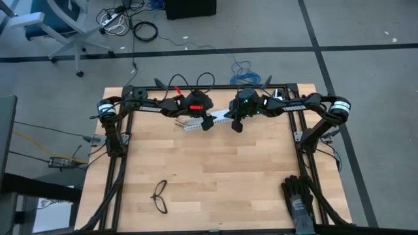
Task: Ziptie cables
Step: Close the white cable duct lid
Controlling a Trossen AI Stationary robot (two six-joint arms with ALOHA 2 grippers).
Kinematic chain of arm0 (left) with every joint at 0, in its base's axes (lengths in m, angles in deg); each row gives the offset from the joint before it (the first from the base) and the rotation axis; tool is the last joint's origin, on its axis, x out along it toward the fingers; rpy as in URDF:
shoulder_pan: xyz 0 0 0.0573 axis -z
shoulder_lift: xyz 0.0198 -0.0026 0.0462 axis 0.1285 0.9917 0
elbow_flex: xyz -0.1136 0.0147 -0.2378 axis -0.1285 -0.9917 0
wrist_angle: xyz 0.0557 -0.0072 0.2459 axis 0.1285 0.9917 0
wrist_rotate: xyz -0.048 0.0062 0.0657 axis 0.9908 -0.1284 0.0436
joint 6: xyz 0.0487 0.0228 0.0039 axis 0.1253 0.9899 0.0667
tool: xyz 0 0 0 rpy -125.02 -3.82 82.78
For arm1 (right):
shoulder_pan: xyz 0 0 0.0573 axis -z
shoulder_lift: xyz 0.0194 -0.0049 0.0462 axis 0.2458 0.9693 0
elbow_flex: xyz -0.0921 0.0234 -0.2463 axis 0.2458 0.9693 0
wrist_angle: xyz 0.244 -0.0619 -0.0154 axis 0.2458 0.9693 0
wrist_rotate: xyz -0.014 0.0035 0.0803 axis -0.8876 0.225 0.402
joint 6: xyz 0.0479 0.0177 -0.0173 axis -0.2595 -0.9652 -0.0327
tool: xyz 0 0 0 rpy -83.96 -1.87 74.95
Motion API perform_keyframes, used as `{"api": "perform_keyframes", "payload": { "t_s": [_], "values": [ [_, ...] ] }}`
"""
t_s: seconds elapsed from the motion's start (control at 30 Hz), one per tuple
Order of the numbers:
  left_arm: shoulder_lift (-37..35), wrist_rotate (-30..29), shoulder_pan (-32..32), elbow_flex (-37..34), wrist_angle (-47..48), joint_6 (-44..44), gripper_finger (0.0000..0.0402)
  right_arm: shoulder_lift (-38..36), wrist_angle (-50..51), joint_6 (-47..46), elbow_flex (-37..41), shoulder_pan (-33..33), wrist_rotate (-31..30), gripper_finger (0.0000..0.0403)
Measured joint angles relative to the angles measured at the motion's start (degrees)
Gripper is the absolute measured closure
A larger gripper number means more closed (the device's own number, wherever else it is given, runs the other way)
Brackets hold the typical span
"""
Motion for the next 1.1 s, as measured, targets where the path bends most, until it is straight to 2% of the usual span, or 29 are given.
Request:
{"api": "perform_keyframes", "payload": {
  "t_s": [0.23, 0.5, 0.67, 0.93, 1.1],
  "values": [
    [0.0, -3.0, 0.5, 0.0, 0.9, 0.7, 0.0089, 0.0, 0.8, 0.1, 0.0, 0.0, 1.5, 0.0403],
    [0.0, -6.0, 2.9, 0.0, 0.3, 4.4, 0.005, 0.0, 0.9, -0.4, 0.0, 0.0, 2.0, 0.0403],
    [0.0, -6.1, 3.3, 0.0, 0.0, -2.3, 0.0045, 0.0, 0.9, -1.3, 0.0, 0.0, 2.0, 0.0403],
    [0.0, -5.9, 3.3, 0.0, 6.7, 6.8, 0.0046, 0.0, 0.9, -2.3, 0.0, -0.5, 4.4, 0.0403],
    [0.0, -5.9, 3.1, 0.0, 8.0, 8.2, 0.0046, 0.0, 0.9, -2.8, 0.0, -1.1, 4.5, 0.0403]
  ]
}}
